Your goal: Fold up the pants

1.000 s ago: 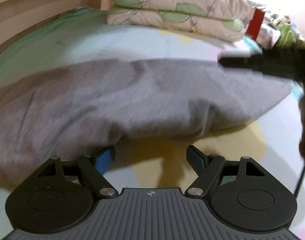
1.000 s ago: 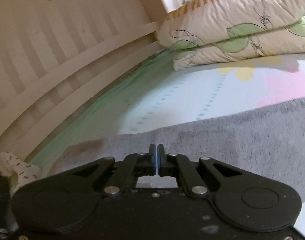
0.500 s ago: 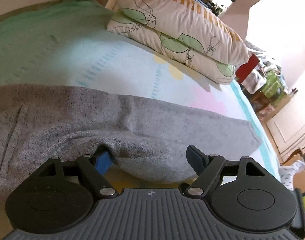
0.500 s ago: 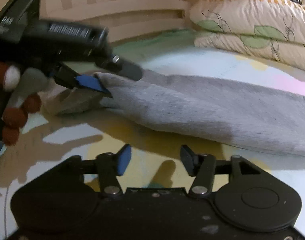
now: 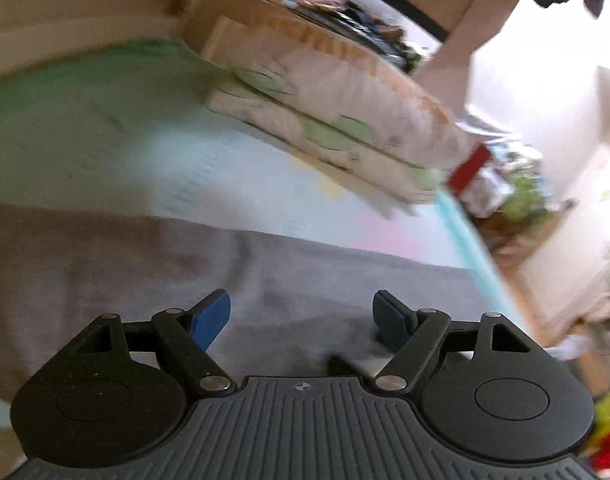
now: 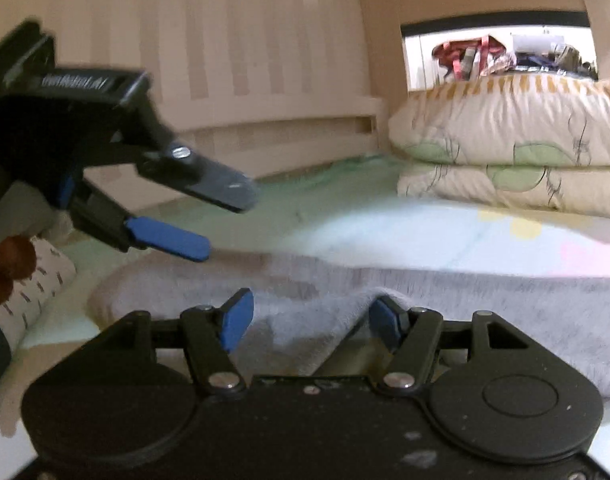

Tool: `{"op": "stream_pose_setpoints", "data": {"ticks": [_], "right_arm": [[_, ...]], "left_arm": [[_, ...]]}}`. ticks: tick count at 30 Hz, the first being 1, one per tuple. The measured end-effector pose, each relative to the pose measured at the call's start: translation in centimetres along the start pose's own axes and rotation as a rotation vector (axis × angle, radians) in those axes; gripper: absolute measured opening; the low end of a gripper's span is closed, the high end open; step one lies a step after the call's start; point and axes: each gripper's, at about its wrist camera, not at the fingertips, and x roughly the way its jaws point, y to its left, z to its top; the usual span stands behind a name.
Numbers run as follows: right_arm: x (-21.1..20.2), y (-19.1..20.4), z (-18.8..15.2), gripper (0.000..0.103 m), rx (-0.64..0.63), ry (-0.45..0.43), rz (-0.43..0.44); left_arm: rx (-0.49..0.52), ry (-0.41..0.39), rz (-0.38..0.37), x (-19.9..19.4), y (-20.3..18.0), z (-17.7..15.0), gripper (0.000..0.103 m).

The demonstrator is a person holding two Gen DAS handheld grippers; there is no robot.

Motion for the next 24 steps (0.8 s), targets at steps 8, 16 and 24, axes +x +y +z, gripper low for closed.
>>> {"op": "stream_pose_setpoints", "data": {"ticks": [8, 16, 24], "right_arm": [[-0.4, 0.7, -3.0, 0.068, -0.016, 0.193, 0.068], [1.2, 3.0, -4.7, 0.046, -0.157, 0.262, 0.114], [2.9, 4.9, -5.2, 0.025, -0.366, 0.274, 0.076]], "left_arm": [[0.06, 0.09, 0.268, 3.3, 2.0, -5.5, 0.077], [0.066, 0.08, 0.262, 2.4, 2.3, -5.5, 0.078], [0.058, 0.075, 0.268, 1.9, 2.6, -5.4, 0.078]]}}
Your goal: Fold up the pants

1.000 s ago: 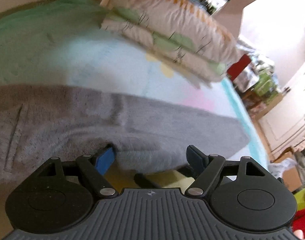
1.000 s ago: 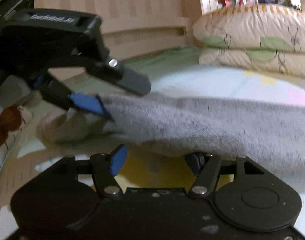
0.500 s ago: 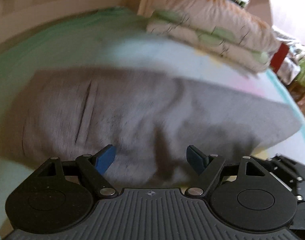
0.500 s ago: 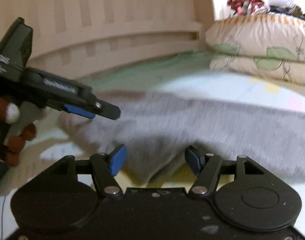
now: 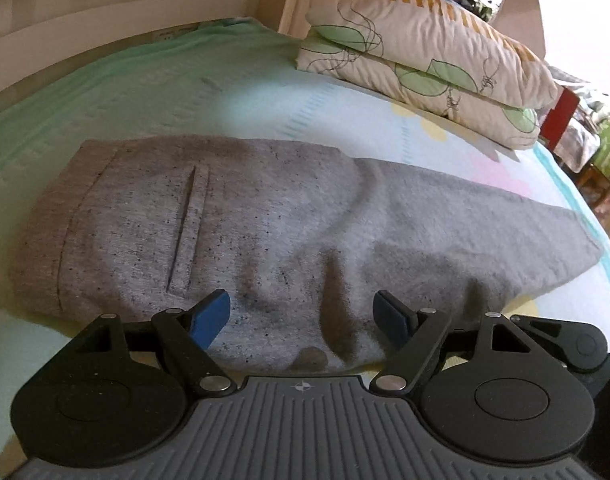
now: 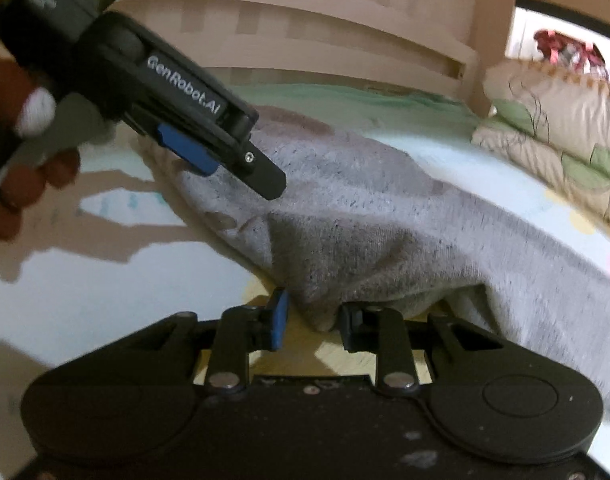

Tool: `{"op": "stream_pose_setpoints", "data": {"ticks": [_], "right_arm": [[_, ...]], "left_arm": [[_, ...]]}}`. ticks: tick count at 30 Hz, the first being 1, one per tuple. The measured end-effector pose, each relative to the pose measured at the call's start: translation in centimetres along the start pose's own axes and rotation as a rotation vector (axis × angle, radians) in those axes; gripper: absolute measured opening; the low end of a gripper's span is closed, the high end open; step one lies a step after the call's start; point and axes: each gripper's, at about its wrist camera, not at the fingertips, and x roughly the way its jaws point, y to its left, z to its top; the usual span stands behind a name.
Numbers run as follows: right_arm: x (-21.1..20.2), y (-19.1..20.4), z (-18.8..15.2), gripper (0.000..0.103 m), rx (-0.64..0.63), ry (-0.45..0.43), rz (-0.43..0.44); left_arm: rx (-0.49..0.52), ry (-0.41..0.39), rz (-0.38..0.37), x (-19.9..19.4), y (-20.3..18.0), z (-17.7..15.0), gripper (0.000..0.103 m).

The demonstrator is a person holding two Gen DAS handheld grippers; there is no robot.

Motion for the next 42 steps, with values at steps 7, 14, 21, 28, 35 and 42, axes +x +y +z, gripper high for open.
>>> {"op": "stream_pose_setpoints", "data": {"ticks": [7, 14, 21, 28, 35, 42], "right_arm": [[-2.3, -4.6, 3.3, 0.007, 0.56, 0.049, 0.218], [1.1, -7.1, -0.9, 0.006, 0.893, 0.248, 0.256], [-0.3, -6.0, -0.6, 0.008, 0.836, 0.232, 0.233], [-5.8, -4.0, 1.5, 0.011, 0.559, 0.149, 0.179], [-6.4, -7.1, 3.2, 0.011, 0.442, 0.03, -0.081], [-2.5, -8.9, -0.8, 0.004, 0.318, 0.216, -0.216]], "left_arm": [[0.022, -0.037, 0.037, -1.5, 0.6, 0.3, 0.078], [0.083, -0.019, 0.08, -1.3, 0.5, 0.0, 0.078], [0.181, 0.099, 0.219, 1.6, 1.9, -0.5, 0.078], [0.198, 0.123, 0.221, 1.3, 2.4, 0.0, 0.078], [0.197, 0.116, 0.212, 1.0, 2.7, 0.0, 0.077], [0.169, 0.116, 0.186, 0.7, 3.2, 0.3, 0.077]]}}
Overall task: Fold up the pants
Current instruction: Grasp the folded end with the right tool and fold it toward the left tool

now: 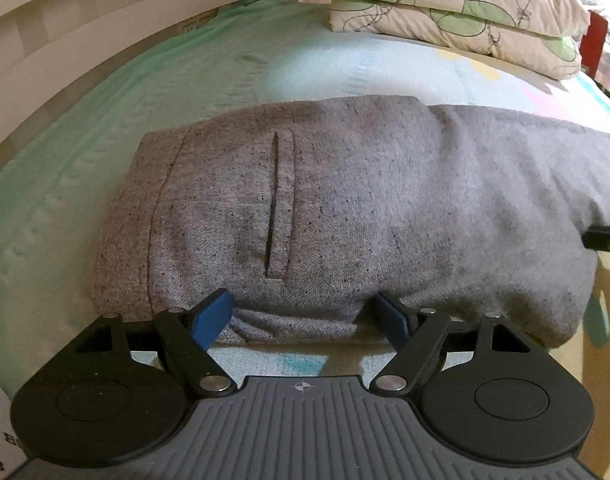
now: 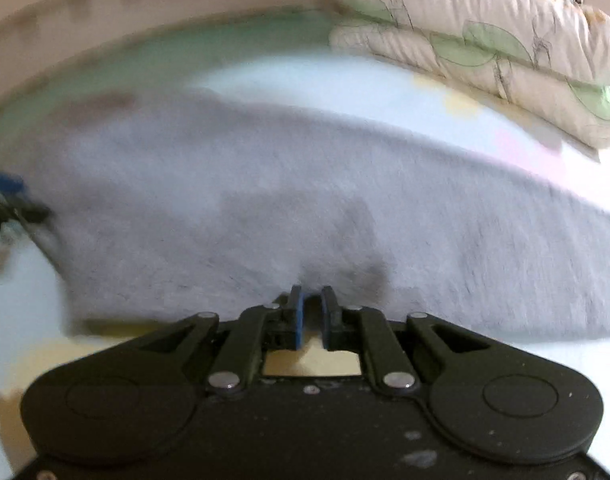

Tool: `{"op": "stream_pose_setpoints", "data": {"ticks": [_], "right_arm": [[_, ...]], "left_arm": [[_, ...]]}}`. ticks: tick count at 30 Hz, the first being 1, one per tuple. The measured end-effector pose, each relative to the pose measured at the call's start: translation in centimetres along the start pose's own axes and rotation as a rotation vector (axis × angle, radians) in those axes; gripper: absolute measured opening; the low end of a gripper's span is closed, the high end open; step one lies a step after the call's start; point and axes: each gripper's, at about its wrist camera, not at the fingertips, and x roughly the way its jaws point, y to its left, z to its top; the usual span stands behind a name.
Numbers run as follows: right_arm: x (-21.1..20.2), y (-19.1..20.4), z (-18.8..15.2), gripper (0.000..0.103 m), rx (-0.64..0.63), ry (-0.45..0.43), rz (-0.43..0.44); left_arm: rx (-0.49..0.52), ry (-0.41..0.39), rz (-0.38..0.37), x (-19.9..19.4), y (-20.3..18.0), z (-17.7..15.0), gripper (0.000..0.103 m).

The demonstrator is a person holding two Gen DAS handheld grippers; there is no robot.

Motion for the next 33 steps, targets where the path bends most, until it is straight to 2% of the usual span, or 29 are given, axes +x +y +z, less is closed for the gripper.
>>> {"op": "stream_pose_setpoints", "data": {"ticks": [2, 4, 8, 10, 11, 14, 16, 18, 22, 25, 27, 30, 33], "right_arm": [[-0.6, 0.1, 0.2, 0.004, -0.015, 0.016, -0.009], [-1.1, 0.2, 0.8, 0.007, -0.019, 0.023, -0.011], [-2.9, 0.0, 1.9, 0.009, -0.005, -0.076, 0.001], [-3.7, 0.6, 3.2, 0.01, -0.003, -0.128, 0.025], [-3.7, 1.0, 4.1, 0.014, -0.005, -0.139, 0.053], [-3.3, 2.7, 6.4, 0.014, -0.031, -0.146, 0.123], [-2.6, 3.6, 7.9, 0.015, -0.052, -0.151, 0.168], [-2.0, 4.6, 9.4, 0.019, -0.075, -0.158, 0.216], [-0.2, 6.6, 12.2, 0.022, -0.175, -0.158, 0.25], [1.3, 8.1, 14.0, 0.025, -0.222, -0.153, 0.282], [2.6, 8.9, 15.4, 0.027, -0.227, -0.15, 0.313], [5.1, 10.6, 17.8, 0.03, -0.243, -0.147, 0.369], [8.0, 13.2, 19.7, 0.032, -0.26, -0.128, 0.44]], "left_arm": [[-0.026, -0.006, -0.006, -0.4, 0.4, 0.2, 0.076], [-0.041, -0.045, -0.001, -1.5, 0.7, 0.4, 0.076], [-0.137, -0.154, -0.017, -3.6, 2.5, 1.5, 0.076], [-0.174, -0.152, -0.032, -3.0, 3.1, 2.6, 0.076], [-0.163, -0.141, -0.032, -2.3, 3.0, 3.1, 0.077], [-0.138, -0.085, -0.04, 0.1, 2.2, 3.7, 0.077], [-0.153, -0.049, -0.033, 1.8, 2.3, 3.7, 0.077], [-0.152, -0.059, -0.039, 2.6, 2.5, 3.7, 0.077], [-0.173, -0.036, -0.052, 3.2, 2.9, 5.0, 0.079], [-0.32, -0.094, -0.087, 2.1, 4.2, 3.8, 0.077], [-0.384, -0.134, -0.096, 1.2, 4.6, 2.6, 0.077], [-0.364, -0.135, -0.087, -0.5, 4.3, 2.4, 0.078], [-0.406, -0.179, -0.079, -2.0, 5.6, 1.7, 0.078]]}}
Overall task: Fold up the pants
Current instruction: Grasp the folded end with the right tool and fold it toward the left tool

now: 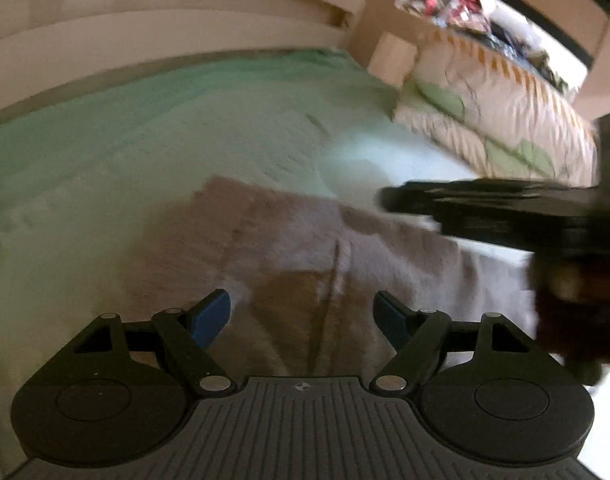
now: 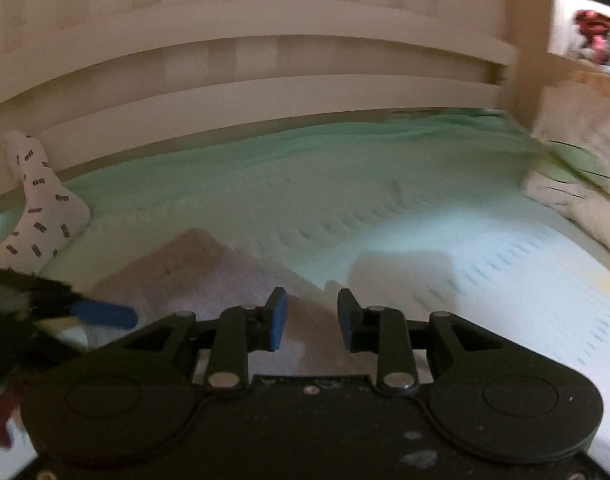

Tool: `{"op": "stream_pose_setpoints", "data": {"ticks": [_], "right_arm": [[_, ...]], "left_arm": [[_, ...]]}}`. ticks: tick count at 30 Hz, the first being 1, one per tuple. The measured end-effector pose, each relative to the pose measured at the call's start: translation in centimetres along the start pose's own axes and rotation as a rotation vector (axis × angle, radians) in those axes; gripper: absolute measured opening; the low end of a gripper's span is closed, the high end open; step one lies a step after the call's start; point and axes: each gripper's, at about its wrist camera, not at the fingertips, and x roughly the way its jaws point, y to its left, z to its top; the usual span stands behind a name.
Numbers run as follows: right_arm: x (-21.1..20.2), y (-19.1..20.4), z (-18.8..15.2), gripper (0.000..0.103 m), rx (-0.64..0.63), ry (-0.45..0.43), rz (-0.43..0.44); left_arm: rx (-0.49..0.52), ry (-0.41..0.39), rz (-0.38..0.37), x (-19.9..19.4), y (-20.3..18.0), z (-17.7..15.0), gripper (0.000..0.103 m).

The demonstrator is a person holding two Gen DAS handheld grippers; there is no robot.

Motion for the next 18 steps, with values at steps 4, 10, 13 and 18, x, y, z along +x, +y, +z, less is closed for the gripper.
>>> {"op": "stream_pose_setpoints", "data": {"ticks": [4, 10, 13, 18], "right_arm": [[3.9, 1.0, 1.5, 0.035, -0.003, 0.029, 0.089], [8.7, 3.1, 2.4, 0.043, -0.059, 0.121, 0.176], [9.6, 3.6, 2.1, 0.044, -0.062, 0.162, 0.196], [6.8, 5.7, 1.8, 0.004, -0.176, 0.094, 0.196]], "left_arm": [[-0.09, -0.005, 0.034, -0.1, 2.3, 0.2, 0.078], [-0.111, 0.0, 0.059, 0.2, 3.0, 0.4, 0.078], [-0.084, 0.002, 0.071, 0.4, 2.4, 0.5, 0.078], [-0.073, -0.003, 0.081, 0.0, 2.6, 0.5, 0.078]]}}
